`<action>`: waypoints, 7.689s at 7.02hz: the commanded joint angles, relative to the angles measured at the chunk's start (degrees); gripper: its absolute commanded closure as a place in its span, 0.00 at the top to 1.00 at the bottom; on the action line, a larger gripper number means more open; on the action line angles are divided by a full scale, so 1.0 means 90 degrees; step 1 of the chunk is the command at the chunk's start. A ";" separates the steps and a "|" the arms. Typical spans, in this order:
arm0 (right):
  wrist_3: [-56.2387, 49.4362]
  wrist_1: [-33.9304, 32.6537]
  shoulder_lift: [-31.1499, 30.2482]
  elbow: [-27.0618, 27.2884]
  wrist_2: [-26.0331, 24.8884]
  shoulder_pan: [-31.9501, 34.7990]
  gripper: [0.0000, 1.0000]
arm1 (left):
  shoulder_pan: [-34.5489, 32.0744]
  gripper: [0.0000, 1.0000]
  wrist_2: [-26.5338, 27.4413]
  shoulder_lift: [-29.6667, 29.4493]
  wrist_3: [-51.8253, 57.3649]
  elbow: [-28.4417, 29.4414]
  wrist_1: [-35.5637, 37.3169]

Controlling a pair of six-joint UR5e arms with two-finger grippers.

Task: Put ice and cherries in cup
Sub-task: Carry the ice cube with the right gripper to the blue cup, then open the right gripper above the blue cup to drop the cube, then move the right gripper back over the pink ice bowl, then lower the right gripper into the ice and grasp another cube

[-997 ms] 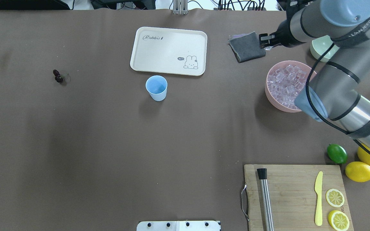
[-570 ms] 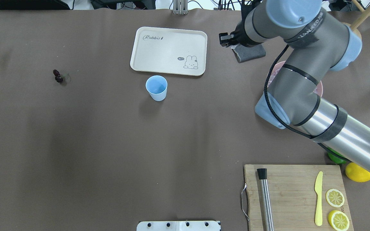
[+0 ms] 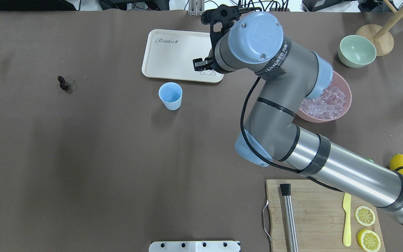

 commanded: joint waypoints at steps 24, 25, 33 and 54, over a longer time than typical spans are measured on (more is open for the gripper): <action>-0.0029 0.0712 -0.3027 0.1632 0.1100 0.1458 1.00 | 0.0127 0.98 -0.0003 0.0226 0.0012 -0.0020 -0.0425; -0.0028 0.0702 -0.3254 0.1564 0.1040 0.1459 1.00 | 0.0127 0.98 -0.0003 0.0235 0.0012 -0.0078 -0.0435; 0.0001 0.0771 -0.2936 -0.0055 0.0699 0.1313 1.00 | 0.0127 0.98 0.0006 0.0353 0.0012 -0.0157 -0.0650; -0.0077 0.0673 -0.2783 0.1203 0.0593 0.1362 0.00 | 0.0127 0.98 0.0016 0.0362 -0.0007 -0.0176 -0.0650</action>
